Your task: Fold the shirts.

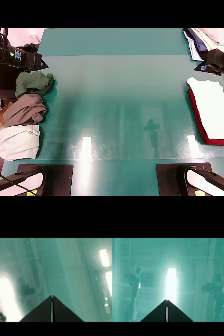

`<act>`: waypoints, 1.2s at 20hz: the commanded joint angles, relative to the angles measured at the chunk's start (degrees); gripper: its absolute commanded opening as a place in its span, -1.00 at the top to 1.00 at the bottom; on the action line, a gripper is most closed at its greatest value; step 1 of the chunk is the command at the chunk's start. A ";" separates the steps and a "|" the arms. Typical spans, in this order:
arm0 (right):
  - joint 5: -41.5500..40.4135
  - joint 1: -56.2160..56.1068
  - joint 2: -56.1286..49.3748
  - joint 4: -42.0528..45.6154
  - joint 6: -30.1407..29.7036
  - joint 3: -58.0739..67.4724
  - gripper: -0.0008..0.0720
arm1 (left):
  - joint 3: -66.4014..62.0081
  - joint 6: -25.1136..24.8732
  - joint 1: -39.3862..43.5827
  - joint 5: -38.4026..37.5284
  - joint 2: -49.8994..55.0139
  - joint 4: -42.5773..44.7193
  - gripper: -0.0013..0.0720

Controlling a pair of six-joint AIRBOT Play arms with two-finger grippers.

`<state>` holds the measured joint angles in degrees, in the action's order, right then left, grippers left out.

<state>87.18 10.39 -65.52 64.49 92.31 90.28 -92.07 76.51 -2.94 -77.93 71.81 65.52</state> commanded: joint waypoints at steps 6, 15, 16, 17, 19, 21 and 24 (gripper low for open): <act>-0.13 -0.87 -1.77 -0.02 0.00 -0.02 0.91 | 0.00 0.00 0.04 0.00 0.02 0.00 0.89; -0.15 -0.87 -1.79 -0.02 0.00 -0.02 0.91 | 0.00 -1.57 0.04 6.58 0.15 1.84 0.89; -0.09 -0.87 -1.77 -0.04 0.00 -0.02 0.91 | 0.00 -1.53 0.04 7.85 0.26 5.27 0.83; 0.02 -0.87 -1.77 -0.04 0.00 -0.02 0.91 | 0.11 -0.90 0.04 8.48 0.66 10.21 0.00; 0.02 -0.87 -1.77 -0.02 0.00 -0.02 0.91 | 1.79 5.38 0.02 9.29 1.92 21.88 -0.74; 0.09 -0.87 -1.77 -0.04 0.02 -0.02 0.91 | 6.14 9.33 0.02 11.67 3.74 31.89 -0.74; 0.87 -0.90 -1.77 -0.07 0.02 -0.02 0.91 | 14.23 10.54 -0.87 20.52 7.02 36.94 -0.74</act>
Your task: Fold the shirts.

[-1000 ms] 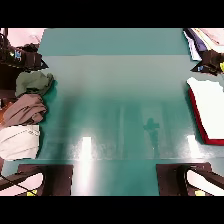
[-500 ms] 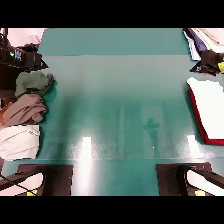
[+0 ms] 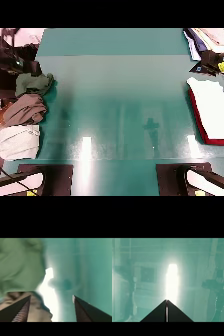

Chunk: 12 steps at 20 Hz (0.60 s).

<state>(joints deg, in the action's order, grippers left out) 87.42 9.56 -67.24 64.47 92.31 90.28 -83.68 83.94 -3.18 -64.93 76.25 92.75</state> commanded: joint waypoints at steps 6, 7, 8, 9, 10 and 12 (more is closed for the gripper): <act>4.57 -0.07 -0.04 -0.02 0.02 -0.02 0.91 | 7.67 3.15 -3.41 12.13 11.45 10.14 -0.74; 4.50 -0.07 -0.04 0.00 0.02 -0.02 0.91 | 7.67 3.13 -3.41 12.48 11.93 10.23 -0.73; 4.50 -0.07 -0.04 0.00 0.02 -0.02 0.91 | 7.67 3.17 -3.41 12.98 12.11 10.16 -0.73; 4.50 -0.07 -0.04 0.00 0.02 -0.02 0.91 | 7.52 3.54 -3.41 13.51 12.13 10.14 -0.45; 4.48 -0.07 -0.04 0.00 0.02 -0.02 0.91 | 7.10 4.22 -3.39 13.49 12.13 10.10 0.27; 4.50 -0.07 -0.04 -0.02 0.02 -0.02 0.91 | 5.05 4.22 -3.39 12.57 12.00 9.18 0.87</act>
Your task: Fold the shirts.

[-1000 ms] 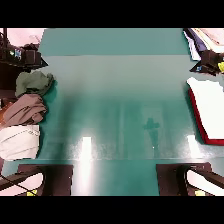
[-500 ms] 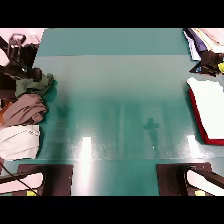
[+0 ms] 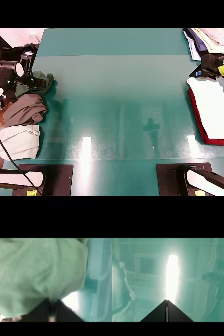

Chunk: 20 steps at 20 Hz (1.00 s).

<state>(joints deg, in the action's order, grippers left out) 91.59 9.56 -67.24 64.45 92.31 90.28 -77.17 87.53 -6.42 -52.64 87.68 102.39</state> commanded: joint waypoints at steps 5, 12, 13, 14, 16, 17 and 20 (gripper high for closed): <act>-0.63 -0.04 0.13 -0.57 0.00 0.09 0.91 | -16.17 -4.74 1.18 -3.19 -5.27 -11.74 0.89; -14.23 -0.04 7.15 -0.48 0.00 0.09 0.91 | -37.83 -20.20 13.73 -9.49 -18.60 -45.59 0.90; -15.72 -0.04 8.22 -0.48 0.00 0.09 0.91 | -39.47 -21.22 16.09 -10.14 -19.12 -49.96 0.90; -16.83 -0.04 9.22 -0.48 0.00 0.09 0.91 | -40.41 -22.56 18.67 -10.32 -19.71 -54.16 0.89; -17.29 -0.04 10.56 -0.46 0.00 0.09 0.91 | -40.50 -23.52 23.76 -10.45 -20.24 -57.40 0.90; -17.25 -0.04 10.97 -0.46 0.00 0.09 0.91 | -40.50 -23.52 26.14 -10.45 -20.13 -56.41 0.90; -17.25 -0.04 12.07 -0.48 0.00 0.09 0.91 | -37.42 -23.19 31.80 -10.67 -19.37 -48.33 0.90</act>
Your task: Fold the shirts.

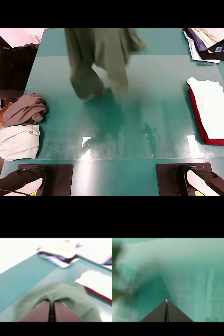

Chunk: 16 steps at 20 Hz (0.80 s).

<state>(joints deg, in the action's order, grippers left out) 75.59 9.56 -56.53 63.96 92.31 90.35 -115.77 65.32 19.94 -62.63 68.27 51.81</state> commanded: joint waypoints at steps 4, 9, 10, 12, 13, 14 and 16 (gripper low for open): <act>0.59 -0.04 1.62 -0.02 0.02 0.02 0.91 | 10.67 -0.63 6.43 -0.35 3.08 5.51 0.90; 2.82 -0.04 1.62 0.02 0.02 0.02 0.91 | 18.32 -0.09 5.84 1.75 9.90 9.53 0.37; 3.08 -0.04 1.62 0.02 0.02 0.02 0.91 | 18.27 1.64 5.16 1.64 10.05 12.50 -0.56; 3.04 -0.04 1.62 0.09 0.02 0.02 0.91 | 18.27 4.33 1.95 -0.04 9.18 15.37 -0.84; 3.04 -0.04 1.60 0.11 0.00 0.02 0.91 | 18.25 4.87 -0.33 -2.86 8.52 15.32 -0.84; 3.04 -0.04 1.60 0.11 0.00 0.02 0.91 | 18.27 6.29 -2.99 -7.52 7.85 15.26 -0.84; 2.62 -0.04 1.53 0.20 0.00 0.00 0.91 | 18.95 10.36 -7.34 -18.34 7.67 15.04 -0.84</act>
<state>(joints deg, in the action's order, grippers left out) 78.32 9.54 -54.98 64.03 92.31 90.35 -97.67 70.83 17.76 -69.01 76.29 65.34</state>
